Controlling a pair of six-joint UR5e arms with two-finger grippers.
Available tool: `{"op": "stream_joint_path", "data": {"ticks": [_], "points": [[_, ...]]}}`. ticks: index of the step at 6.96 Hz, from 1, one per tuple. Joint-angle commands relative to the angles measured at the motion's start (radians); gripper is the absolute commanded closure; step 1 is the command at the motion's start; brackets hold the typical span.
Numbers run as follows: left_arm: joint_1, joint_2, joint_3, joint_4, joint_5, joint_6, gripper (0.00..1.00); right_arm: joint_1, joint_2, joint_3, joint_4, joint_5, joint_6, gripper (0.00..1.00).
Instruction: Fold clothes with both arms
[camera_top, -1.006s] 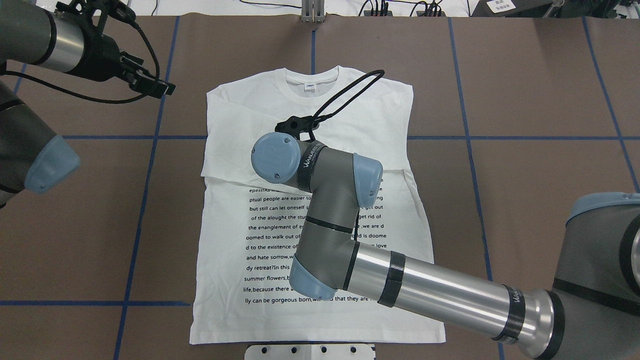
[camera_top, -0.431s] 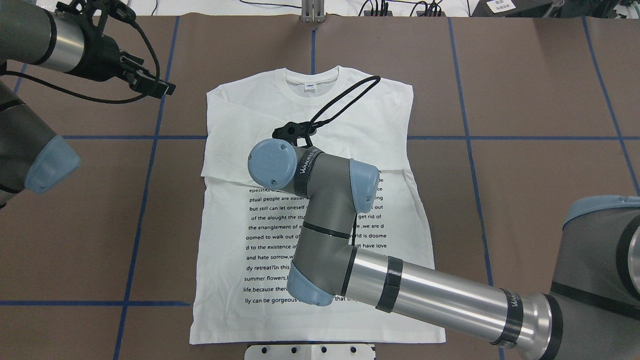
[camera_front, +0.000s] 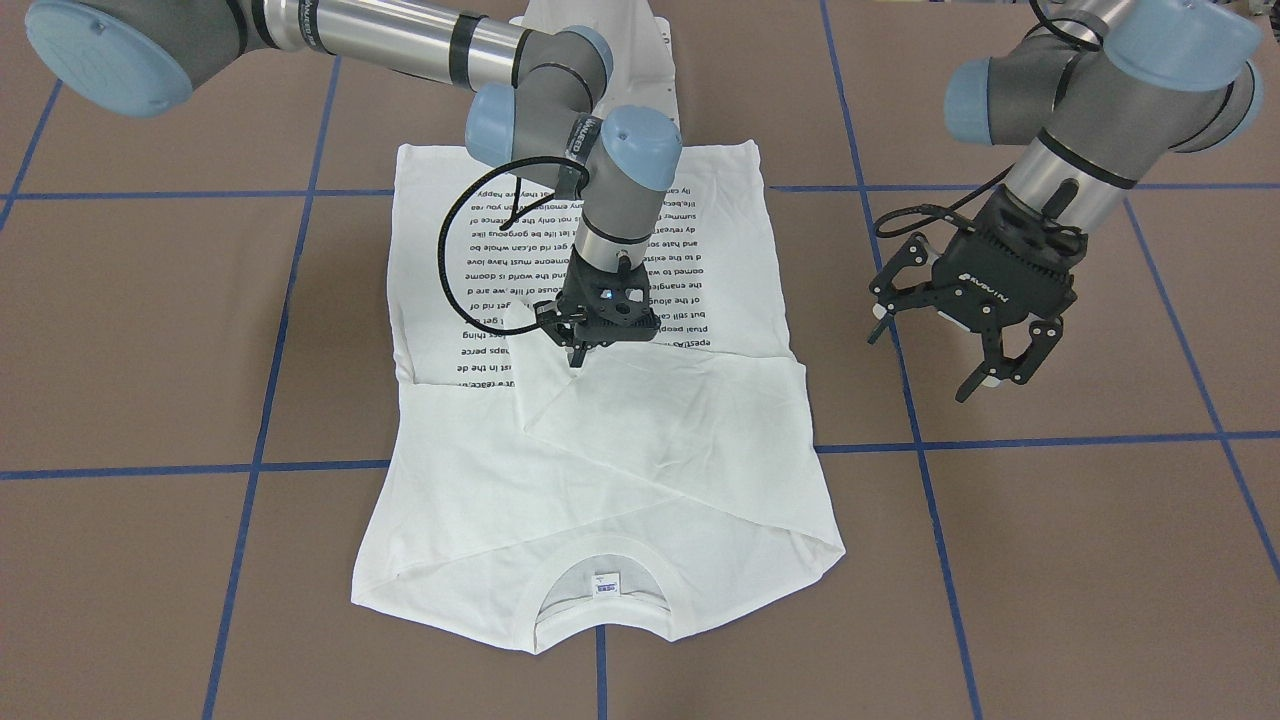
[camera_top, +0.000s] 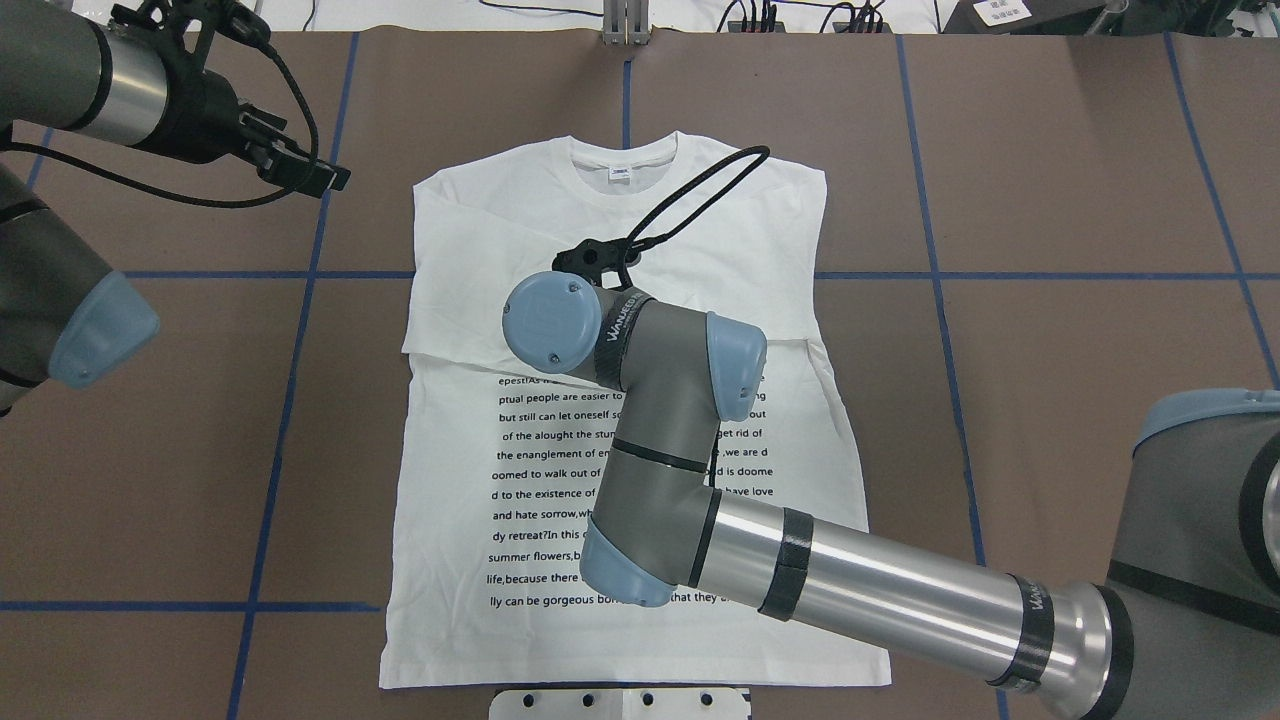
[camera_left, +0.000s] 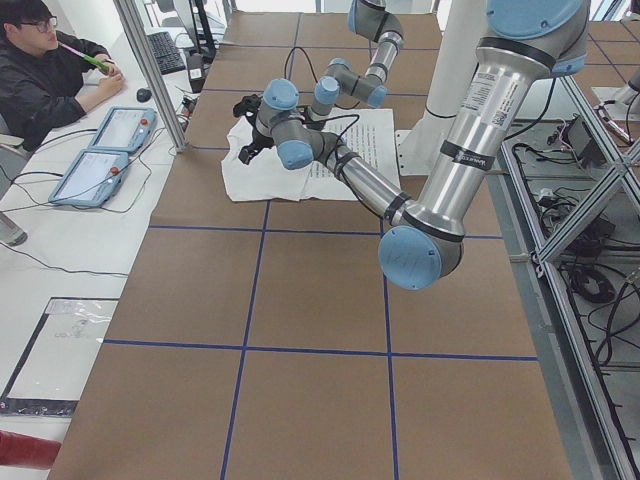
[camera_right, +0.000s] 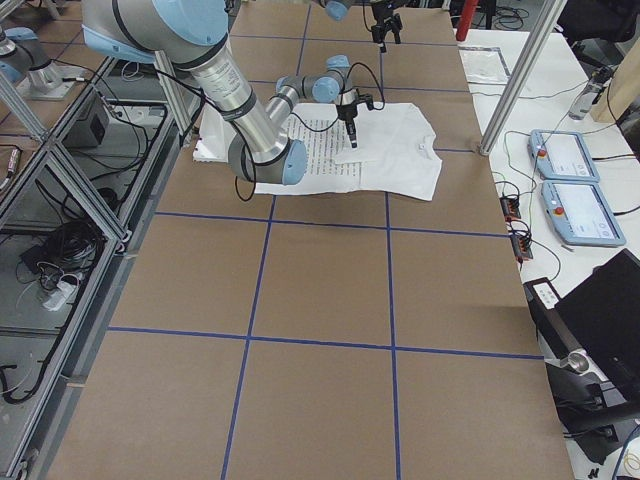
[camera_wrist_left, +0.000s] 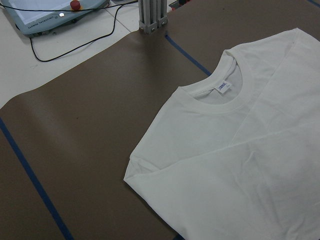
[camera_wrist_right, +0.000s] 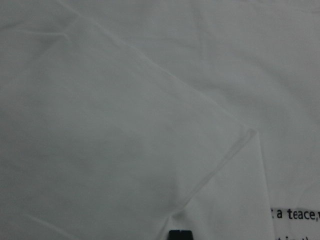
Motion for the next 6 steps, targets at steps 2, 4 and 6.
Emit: {"op": "stream_joint_path", "data": {"ticks": [2, 4, 6], "points": [[0.0, 0.002, 0.0, -0.002, 0.002, -0.004, 0.0, 0.019, -0.007, 0.046, 0.01, 0.006, 0.001, 1.0], [0.002, 0.0, 0.002, -0.002, 0.002, -0.007, 0.0, 0.04, -0.16, 0.203, 0.008, 0.009, -0.019, 1.0], [0.0, 0.002, 0.0, -0.002, 0.003, -0.009, 0.0, 0.059, -0.278, 0.325, -0.001, 0.012, -0.037, 1.0]]}}
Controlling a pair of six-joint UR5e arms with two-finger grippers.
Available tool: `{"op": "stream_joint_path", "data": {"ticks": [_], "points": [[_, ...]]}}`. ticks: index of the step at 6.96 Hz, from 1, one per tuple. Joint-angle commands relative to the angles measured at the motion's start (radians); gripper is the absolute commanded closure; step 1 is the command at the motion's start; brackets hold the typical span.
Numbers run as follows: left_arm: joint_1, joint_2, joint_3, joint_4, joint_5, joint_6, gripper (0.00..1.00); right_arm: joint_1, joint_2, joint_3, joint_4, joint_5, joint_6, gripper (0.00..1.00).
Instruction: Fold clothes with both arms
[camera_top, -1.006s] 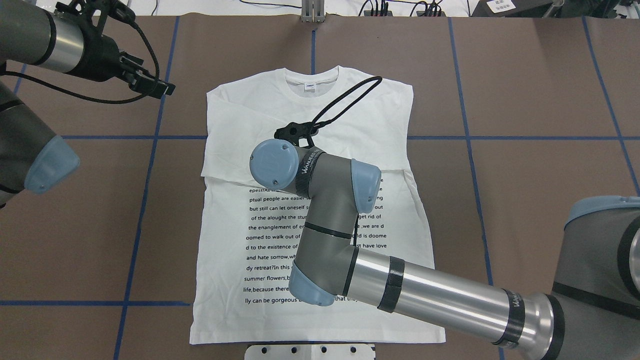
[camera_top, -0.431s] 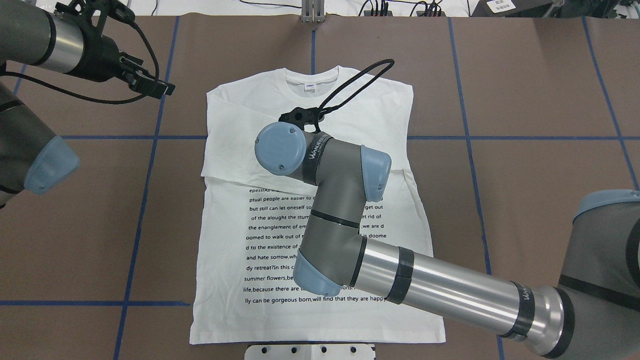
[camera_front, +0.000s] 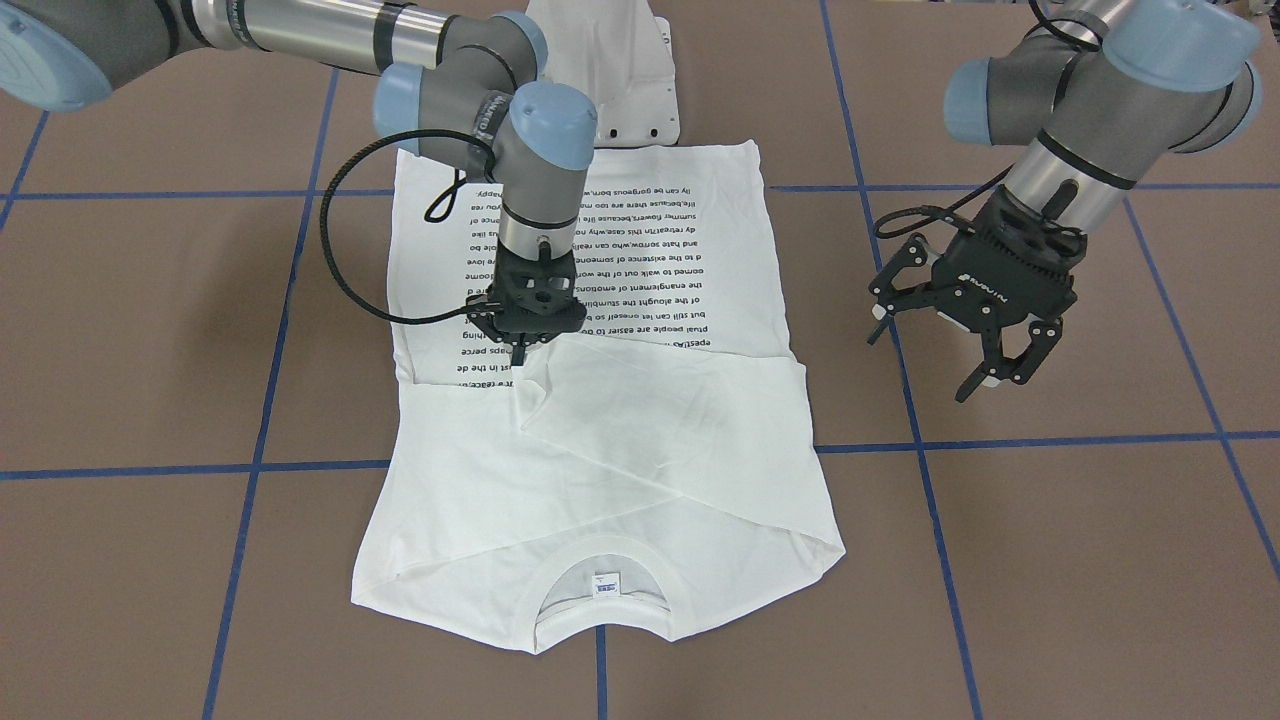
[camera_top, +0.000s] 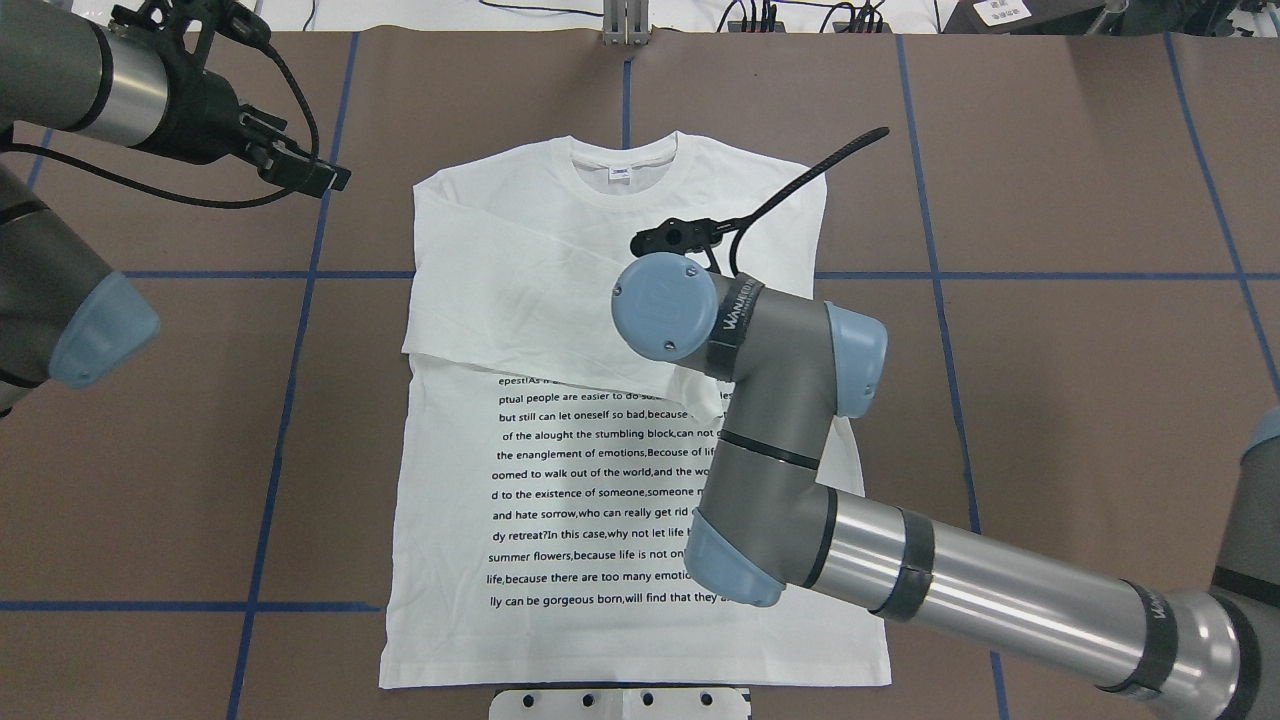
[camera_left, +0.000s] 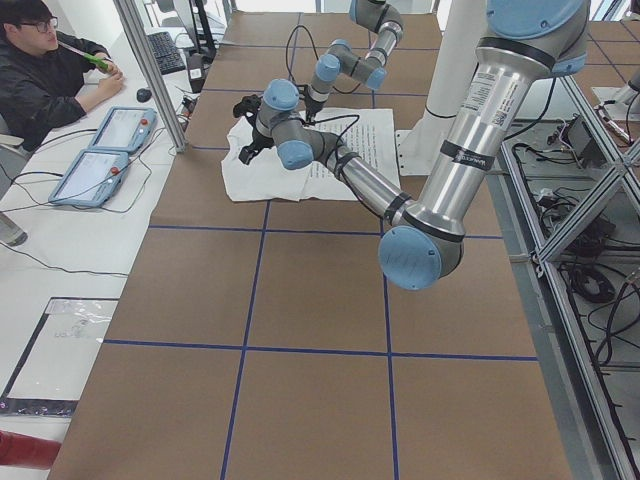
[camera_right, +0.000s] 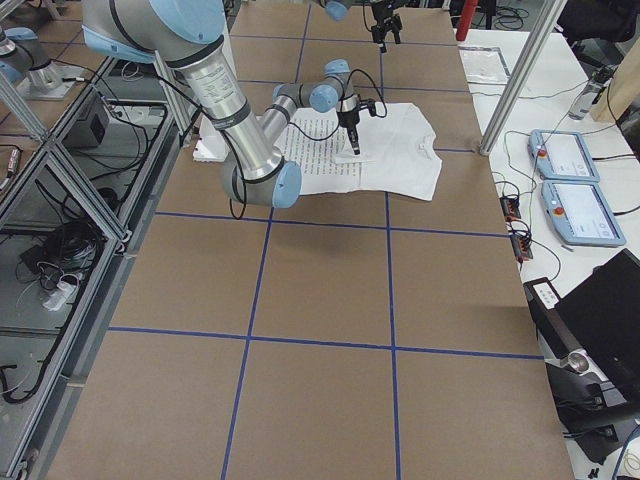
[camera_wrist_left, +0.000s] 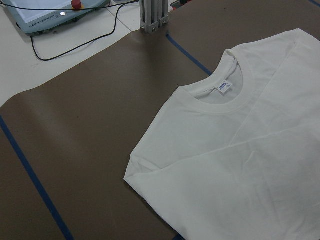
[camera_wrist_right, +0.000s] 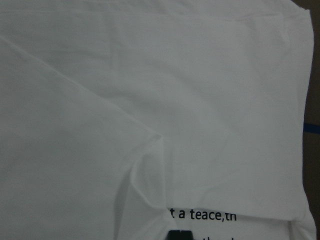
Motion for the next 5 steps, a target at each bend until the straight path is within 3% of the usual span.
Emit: {"op": "stream_joint_path", "data": {"ticks": [1, 4, 5], "points": [[0.001, 0.001, 0.001, 0.0, 0.001, -0.001, 0.0, 0.035, -0.068, 0.065, -0.006, 0.003, -0.03, 1.0], [0.001, 0.001, 0.0, -0.002, 0.001, -0.002, 0.0, 0.064, -0.098, 0.064, -0.005, -0.001, -0.081, 1.0], [0.001, 0.001, 0.001, -0.002, 0.001, -0.002, 0.0, 0.064, -0.098, 0.06, -0.005, -0.001, -0.081, 0.84]]}}
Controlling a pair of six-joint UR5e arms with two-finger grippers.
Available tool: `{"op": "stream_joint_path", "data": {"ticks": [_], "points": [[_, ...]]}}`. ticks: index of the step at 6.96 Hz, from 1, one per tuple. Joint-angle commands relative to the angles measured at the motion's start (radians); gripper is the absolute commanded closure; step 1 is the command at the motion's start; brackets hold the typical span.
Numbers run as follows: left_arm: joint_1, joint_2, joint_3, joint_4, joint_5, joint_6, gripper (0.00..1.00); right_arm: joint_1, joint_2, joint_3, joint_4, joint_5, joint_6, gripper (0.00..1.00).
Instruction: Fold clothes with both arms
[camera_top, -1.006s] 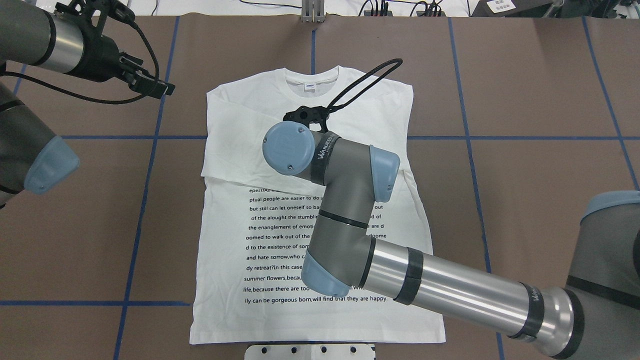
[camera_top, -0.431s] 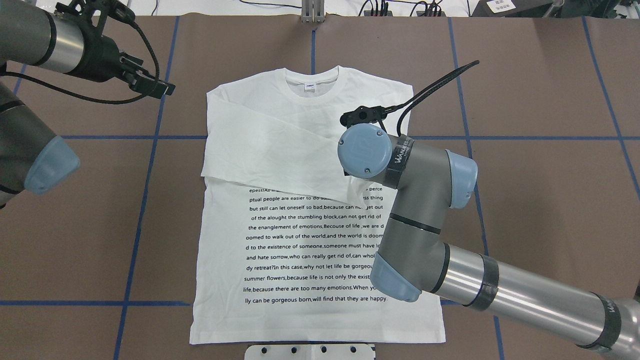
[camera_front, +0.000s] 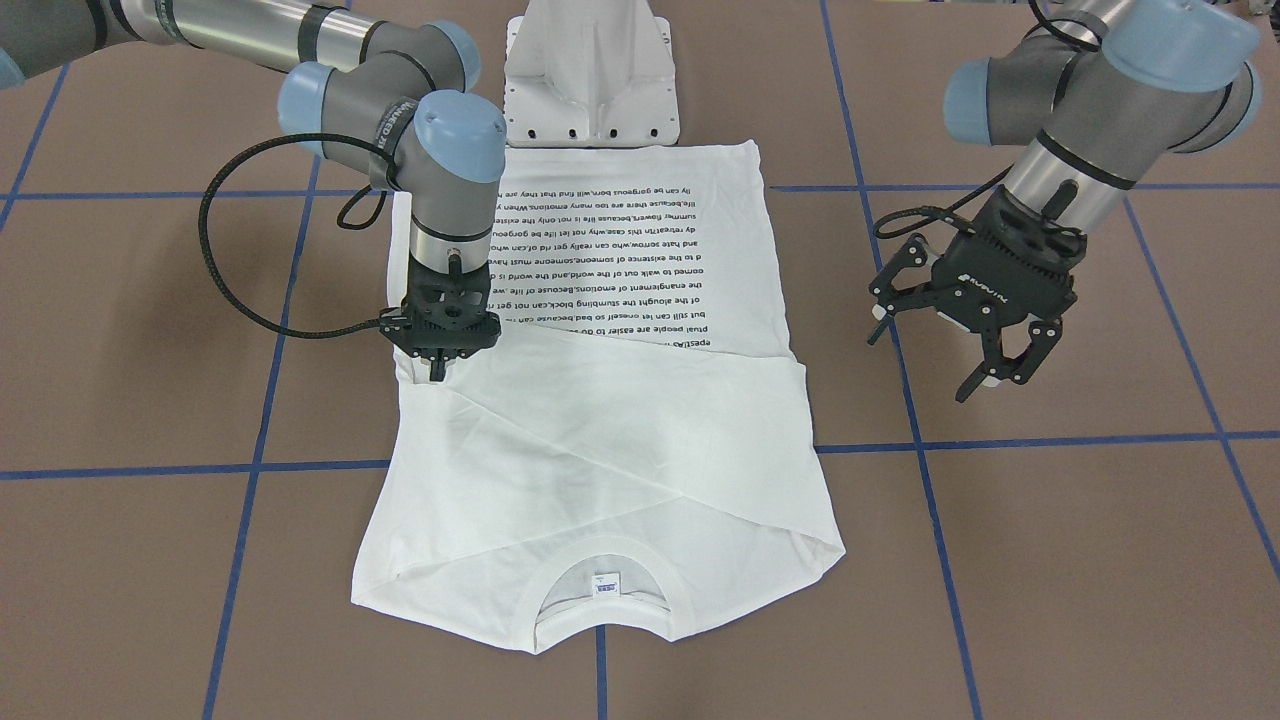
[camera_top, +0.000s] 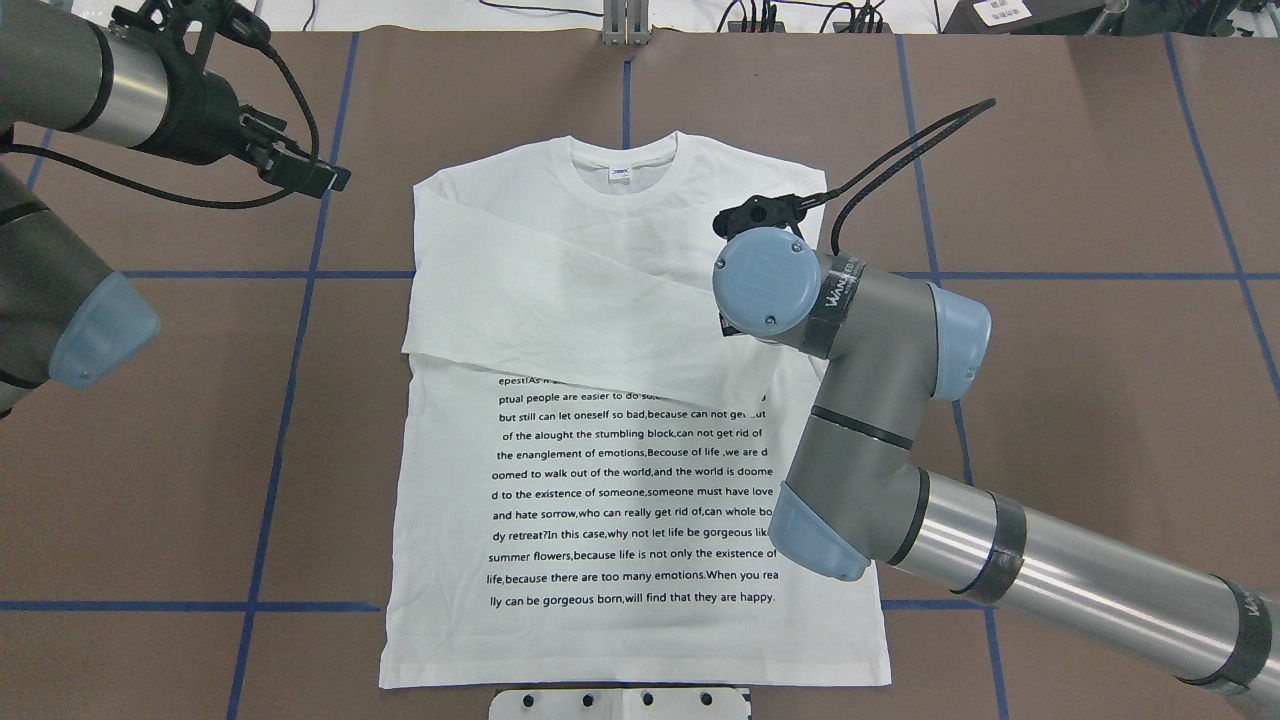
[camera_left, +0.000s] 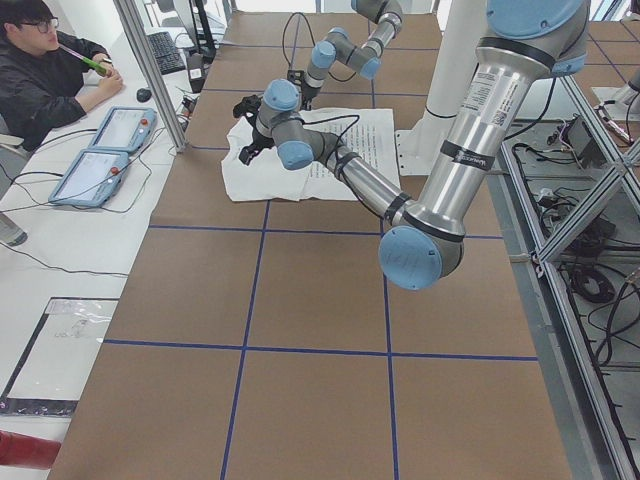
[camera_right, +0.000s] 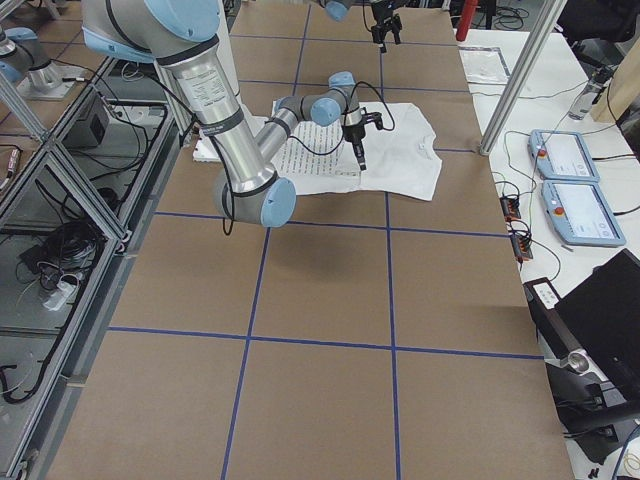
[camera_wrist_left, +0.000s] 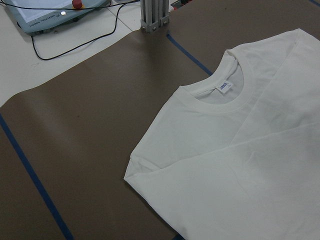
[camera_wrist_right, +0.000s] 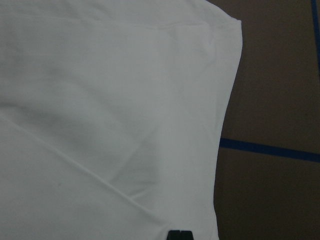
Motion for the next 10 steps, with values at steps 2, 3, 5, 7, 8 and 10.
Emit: {"op": "stream_joint_path", "data": {"ticks": [2, 3, 5, 7, 8, 10], "points": [[0.0, 0.002, -0.001, 0.001, 0.0, -0.003, 0.0, 0.014, -0.002, 0.002, 0.01, -0.002, -0.003, 0.0], [0.002, 0.0, -0.001, 0.003, 0.005, -0.012, 0.0, 0.044, 0.001, 0.028, 0.011, 0.022, -0.005, 0.0], [0.015, 0.011, -0.031, 0.004, 0.002, -0.171, 0.0, 0.098, -0.041, 0.242, -0.001, 0.155, 0.001, 0.0], [0.205, 0.119, -0.221, 0.009, 0.125, -0.488, 0.0, 0.09, -0.238, 0.5, -0.007, 0.201, 0.064, 0.0], [0.342, 0.182, -0.285, 0.01, 0.247, -0.623, 0.0, 0.011, -0.297, 0.566, -0.004, 0.17, 0.222, 0.0], [0.565, 0.285, -0.344, 0.012, 0.415, -0.821, 0.0, -0.182, -0.415, 0.669, -0.004, 0.044, 0.366, 0.0]]}}
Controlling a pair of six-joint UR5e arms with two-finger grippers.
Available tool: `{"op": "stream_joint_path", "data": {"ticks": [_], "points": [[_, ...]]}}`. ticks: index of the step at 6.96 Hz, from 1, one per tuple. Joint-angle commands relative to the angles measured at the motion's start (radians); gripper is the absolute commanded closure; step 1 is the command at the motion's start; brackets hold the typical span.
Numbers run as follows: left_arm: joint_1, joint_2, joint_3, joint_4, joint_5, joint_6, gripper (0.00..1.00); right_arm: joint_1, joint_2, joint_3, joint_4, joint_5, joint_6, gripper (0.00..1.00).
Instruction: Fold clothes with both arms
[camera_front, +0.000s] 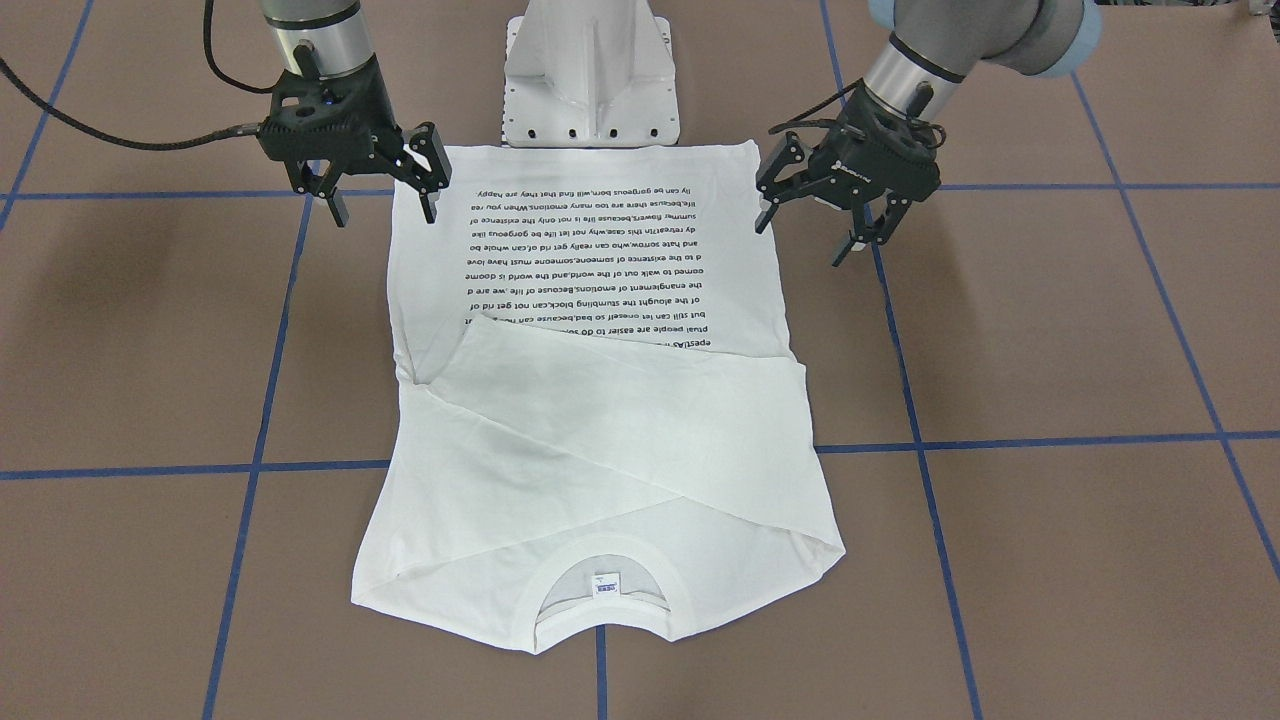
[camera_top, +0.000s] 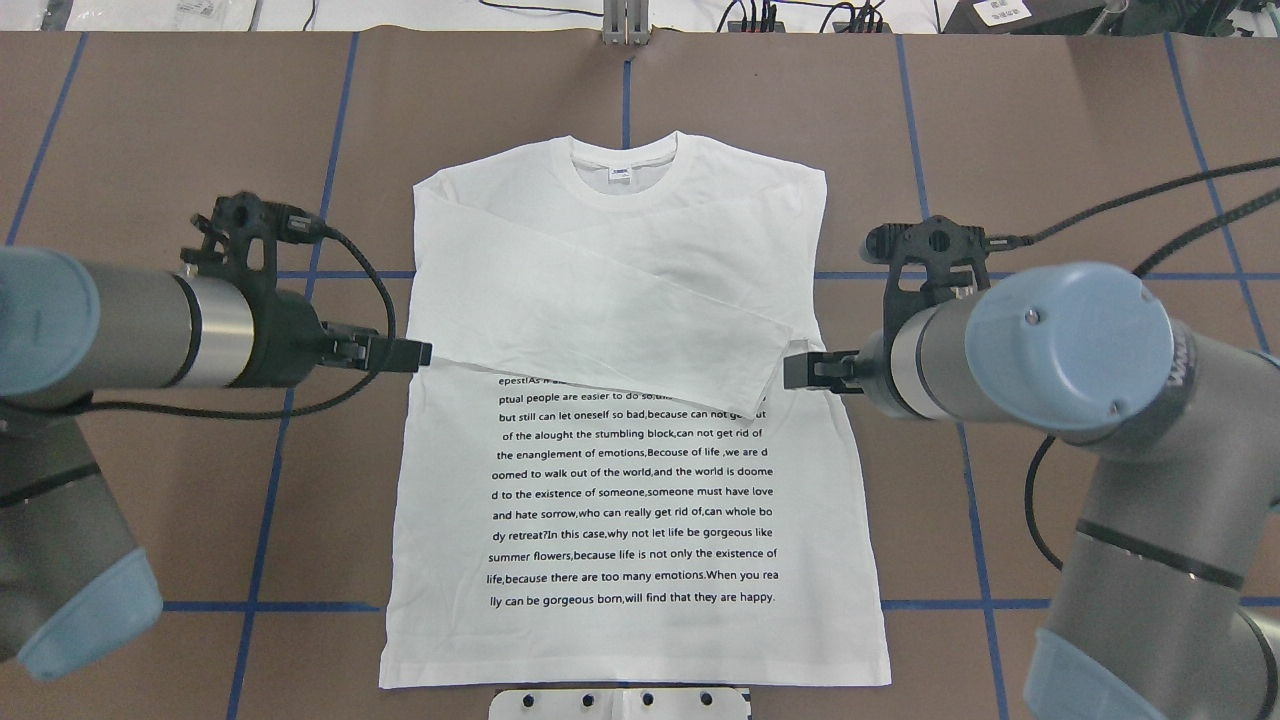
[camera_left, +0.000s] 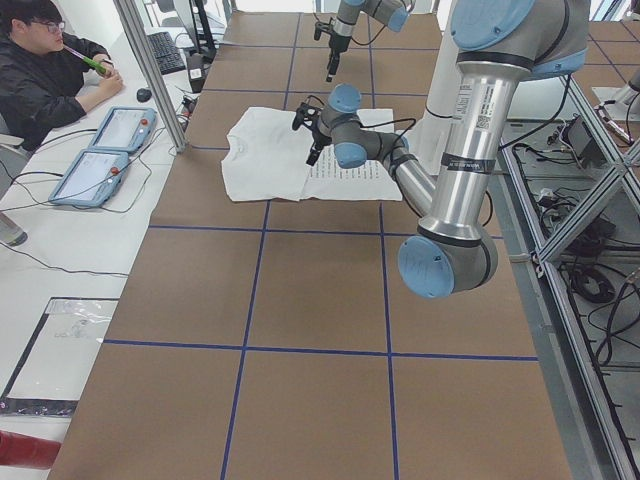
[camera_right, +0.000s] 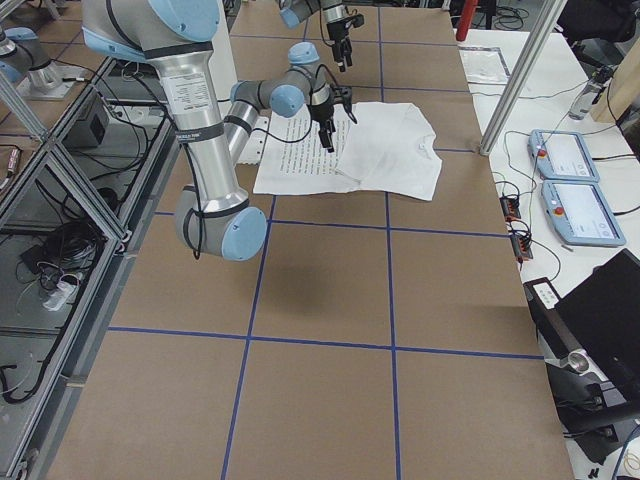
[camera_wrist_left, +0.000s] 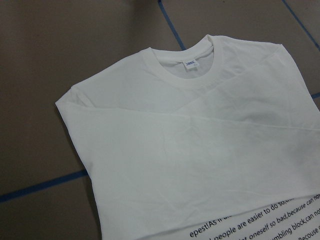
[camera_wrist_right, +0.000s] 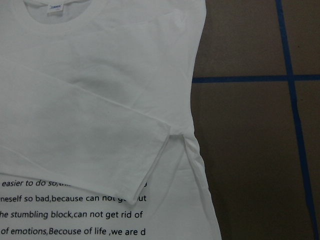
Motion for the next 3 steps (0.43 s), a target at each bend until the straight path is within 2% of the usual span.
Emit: {"op": "stream_joint_path", "data": {"ticks": [1, 2, 3], "points": [[0.266, 0.144, -0.092, 0.005, 0.204, -0.218, 0.0, -0.224, -0.117, 0.071, 0.002, -0.18, 0.2, 0.0], [0.366, 0.199, -0.131, 0.065, 0.255, -0.279, 0.0, -0.297, -0.125, 0.071, 0.002, -0.262, 0.244, 0.0], [0.43, 0.183, -0.149, 0.199, 0.283, -0.347, 0.0, -0.303, -0.124, 0.071, 0.002, -0.267, 0.246, 0.0]]}}
